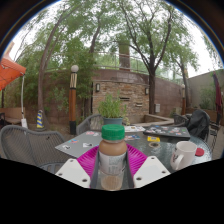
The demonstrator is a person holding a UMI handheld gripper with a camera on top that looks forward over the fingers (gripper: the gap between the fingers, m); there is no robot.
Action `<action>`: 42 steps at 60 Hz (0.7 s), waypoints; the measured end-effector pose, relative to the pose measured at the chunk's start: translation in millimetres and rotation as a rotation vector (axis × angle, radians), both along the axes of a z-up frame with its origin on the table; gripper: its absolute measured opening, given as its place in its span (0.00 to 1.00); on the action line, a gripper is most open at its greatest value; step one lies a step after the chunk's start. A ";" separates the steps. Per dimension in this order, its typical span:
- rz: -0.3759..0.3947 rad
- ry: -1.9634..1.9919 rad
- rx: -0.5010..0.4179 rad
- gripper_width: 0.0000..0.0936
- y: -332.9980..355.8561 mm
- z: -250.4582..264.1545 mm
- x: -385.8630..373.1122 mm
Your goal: Pour water
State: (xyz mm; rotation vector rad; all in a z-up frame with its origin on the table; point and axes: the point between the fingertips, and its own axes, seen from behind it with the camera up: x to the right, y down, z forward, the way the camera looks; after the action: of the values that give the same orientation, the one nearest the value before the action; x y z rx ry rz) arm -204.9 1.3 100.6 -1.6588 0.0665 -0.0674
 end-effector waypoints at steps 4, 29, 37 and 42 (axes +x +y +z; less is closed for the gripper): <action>-0.001 -0.004 -0.015 0.46 0.7 -3.1 -0.8; 0.068 0.176 0.046 0.32 -11.0 34.6 23.8; 0.089 0.690 0.083 0.32 -22.3 70.7 59.2; 0.100 1.009 0.109 0.32 -21.4 67.2 90.1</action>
State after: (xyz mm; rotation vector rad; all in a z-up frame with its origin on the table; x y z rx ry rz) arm -114.8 -20.0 167.9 -1.4387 0.7319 0.8381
